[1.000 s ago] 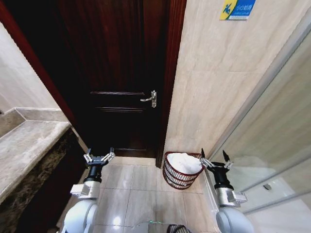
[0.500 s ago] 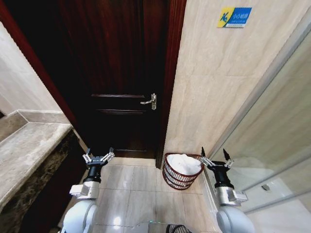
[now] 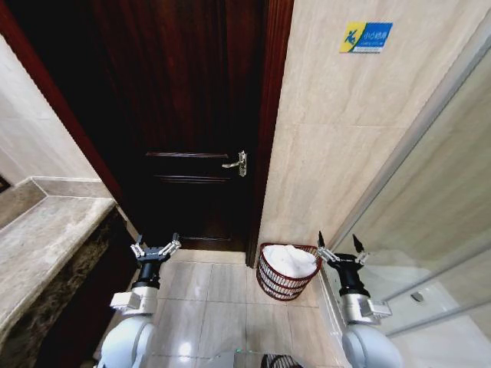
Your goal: Discard the used towel into the hamper.
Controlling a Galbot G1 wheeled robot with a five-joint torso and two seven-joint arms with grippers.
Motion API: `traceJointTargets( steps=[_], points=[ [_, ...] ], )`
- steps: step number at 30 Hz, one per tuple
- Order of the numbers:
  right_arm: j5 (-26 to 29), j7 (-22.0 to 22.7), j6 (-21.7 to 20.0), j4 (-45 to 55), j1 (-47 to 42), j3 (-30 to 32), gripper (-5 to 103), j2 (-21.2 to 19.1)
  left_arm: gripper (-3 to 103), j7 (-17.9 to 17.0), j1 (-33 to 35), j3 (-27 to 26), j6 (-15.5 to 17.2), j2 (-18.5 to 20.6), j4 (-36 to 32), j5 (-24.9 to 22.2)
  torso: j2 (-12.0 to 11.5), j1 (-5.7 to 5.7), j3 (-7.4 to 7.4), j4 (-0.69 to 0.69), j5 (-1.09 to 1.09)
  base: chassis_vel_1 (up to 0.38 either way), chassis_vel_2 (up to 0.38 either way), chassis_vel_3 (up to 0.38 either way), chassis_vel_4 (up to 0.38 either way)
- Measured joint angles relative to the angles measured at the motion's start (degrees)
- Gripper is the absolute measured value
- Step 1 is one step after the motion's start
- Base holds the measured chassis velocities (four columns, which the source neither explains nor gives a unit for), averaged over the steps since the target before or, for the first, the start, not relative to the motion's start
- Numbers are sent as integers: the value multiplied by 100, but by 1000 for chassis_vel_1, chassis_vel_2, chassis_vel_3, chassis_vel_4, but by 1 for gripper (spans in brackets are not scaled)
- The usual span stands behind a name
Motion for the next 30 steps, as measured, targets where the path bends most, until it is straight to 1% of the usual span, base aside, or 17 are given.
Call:
traceJointTargets(
  steps=[8, 10, 13, 30],
  points=[
    [0, 7, -60, 21, 27, -29, 100, -8, 100, 0, 14, 9, -102, -10, 30, 11, -18, -8, -10, 0, 0, 0, 0, 0, 0],
    [-1, 9, -160, 78, -2, -33, 100, -14, 100, 1, 18, 9, -112, -12, 48, 11, -29, -13, -17, 0, 0, 0, 0, 0, 0],
    [-4, 11, -195, 95, -6, -35, 100, -21, 100, 1, 16, 7, -139, -15, 68, 11, -37, -16, -21, 0, 0, 0, 0, 0, 0],
    [-74, 3, -193, 105, -45, -57, 100, -13, 100, 9, 5, -4, -201, 22, 124, -9, -67, -31, -37, 0, 0, 0, 0, 0, 0]
  ],
)
